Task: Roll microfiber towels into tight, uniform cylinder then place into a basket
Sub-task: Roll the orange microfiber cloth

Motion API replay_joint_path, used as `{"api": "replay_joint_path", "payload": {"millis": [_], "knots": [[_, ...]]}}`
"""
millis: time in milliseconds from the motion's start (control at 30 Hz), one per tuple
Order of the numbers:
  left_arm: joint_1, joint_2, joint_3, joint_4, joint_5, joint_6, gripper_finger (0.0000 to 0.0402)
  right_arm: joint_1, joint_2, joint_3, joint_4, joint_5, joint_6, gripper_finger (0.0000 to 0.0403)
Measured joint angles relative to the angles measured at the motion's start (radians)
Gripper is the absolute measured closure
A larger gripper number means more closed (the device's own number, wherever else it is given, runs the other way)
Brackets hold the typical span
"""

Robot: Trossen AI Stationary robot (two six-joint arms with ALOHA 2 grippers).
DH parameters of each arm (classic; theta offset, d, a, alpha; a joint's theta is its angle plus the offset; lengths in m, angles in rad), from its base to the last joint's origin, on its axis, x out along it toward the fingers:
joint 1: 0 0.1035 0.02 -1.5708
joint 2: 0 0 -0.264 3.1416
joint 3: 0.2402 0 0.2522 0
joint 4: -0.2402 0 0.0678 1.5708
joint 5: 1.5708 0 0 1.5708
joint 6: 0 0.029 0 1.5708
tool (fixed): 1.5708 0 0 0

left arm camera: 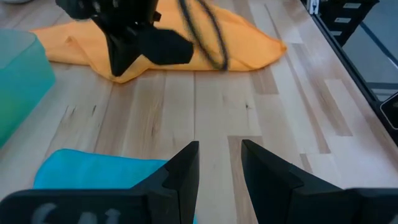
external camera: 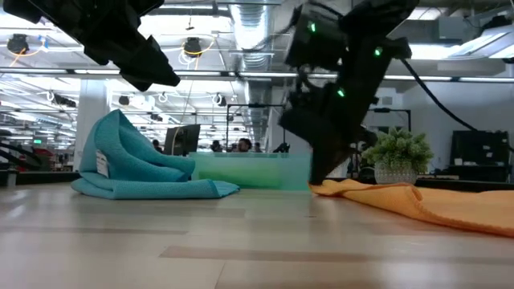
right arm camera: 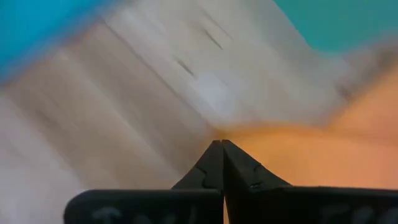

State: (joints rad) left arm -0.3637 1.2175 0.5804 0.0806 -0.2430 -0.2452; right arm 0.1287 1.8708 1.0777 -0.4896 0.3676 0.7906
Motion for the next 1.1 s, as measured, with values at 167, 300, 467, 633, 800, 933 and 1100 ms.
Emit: {"api": "replay_joint_path", "payload": {"millis": [167,300,467,633,800,933,1100], "knots": [[0.0,0.0,0.0,0.001,0.0,0.001,0.0291,-0.001,0.045,0.002,-0.013,0.029,0.029,0.0398],[0.004,0.0,0.0,-0.001,-0.005,0.0,0.0291,-0.007,0.08,0.004,0.083,0.006,0.018,0.0392],[0.004,0.0,0.0,-0.002,-0.006,0.0,0.0291,0.018,0.084,0.006,0.246,-0.116,-0.057,0.0392],[0.004,0.0,0.0,-0.005,-0.006,0.0,0.0291,0.064,0.11,0.046,0.306,-0.215,-0.08,0.0399],[0.004,0.0,0.0,-0.017,-0.006,0.0,0.0291,0.111,0.154,0.079,0.426,-0.283,-0.045,0.0392],[0.004,0.0,0.0,-0.02,-0.007,0.0,0.0291,0.151,0.154,0.092,0.502,-0.35,-0.061,0.0393],[0.004,0.0,0.0,-0.017,-0.007,0.0,0.0291,0.206,0.111,0.094,0.561,-0.356,-0.089,0.0392]]}}
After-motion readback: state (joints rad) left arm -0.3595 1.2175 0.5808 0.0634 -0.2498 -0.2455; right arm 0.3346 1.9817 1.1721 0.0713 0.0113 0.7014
